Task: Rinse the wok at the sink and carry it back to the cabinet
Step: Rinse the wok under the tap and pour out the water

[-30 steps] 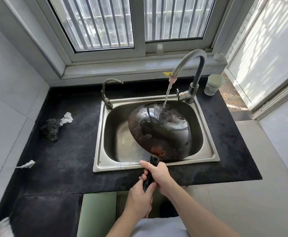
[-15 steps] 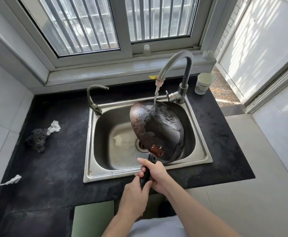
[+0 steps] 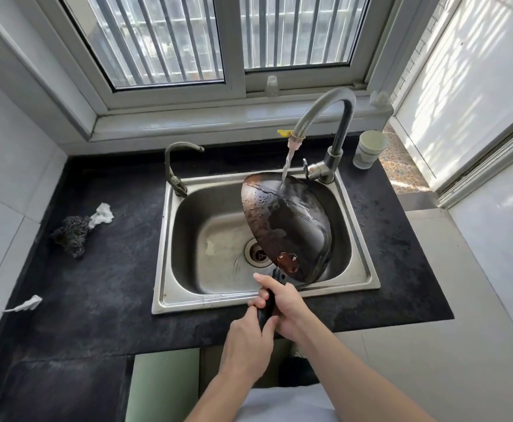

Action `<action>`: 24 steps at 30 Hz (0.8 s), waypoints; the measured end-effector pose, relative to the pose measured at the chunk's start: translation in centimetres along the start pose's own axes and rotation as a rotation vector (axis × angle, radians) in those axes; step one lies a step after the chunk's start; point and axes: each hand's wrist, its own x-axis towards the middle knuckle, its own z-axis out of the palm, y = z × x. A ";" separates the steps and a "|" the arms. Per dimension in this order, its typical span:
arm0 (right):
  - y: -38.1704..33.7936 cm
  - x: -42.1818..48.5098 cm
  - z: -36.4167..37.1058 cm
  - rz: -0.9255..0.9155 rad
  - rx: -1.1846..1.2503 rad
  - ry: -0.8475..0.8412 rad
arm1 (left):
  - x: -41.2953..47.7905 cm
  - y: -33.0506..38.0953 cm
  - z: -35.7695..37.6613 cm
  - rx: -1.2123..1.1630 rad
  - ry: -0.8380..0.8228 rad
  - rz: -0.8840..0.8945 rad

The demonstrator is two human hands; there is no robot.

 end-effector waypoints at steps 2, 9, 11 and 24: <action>-0.1 -0.2 0.1 0.009 0.015 -0.003 | -0.2 0.0 0.0 0.017 0.003 0.007; 0.2 -0.8 0.8 0.081 0.138 0.020 | -0.3 -0.2 -0.5 0.164 0.039 0.058; 0.2 -0.8 1.1 0.073 0.150 0.024 | -0.2 -0.2 -0.6 0.175 0.044 0.058; 1.2 -0.8 1.3 -0.114 -0.071 0.155 | 0.0 -0.8 -0.1 0.023 0.074 0.017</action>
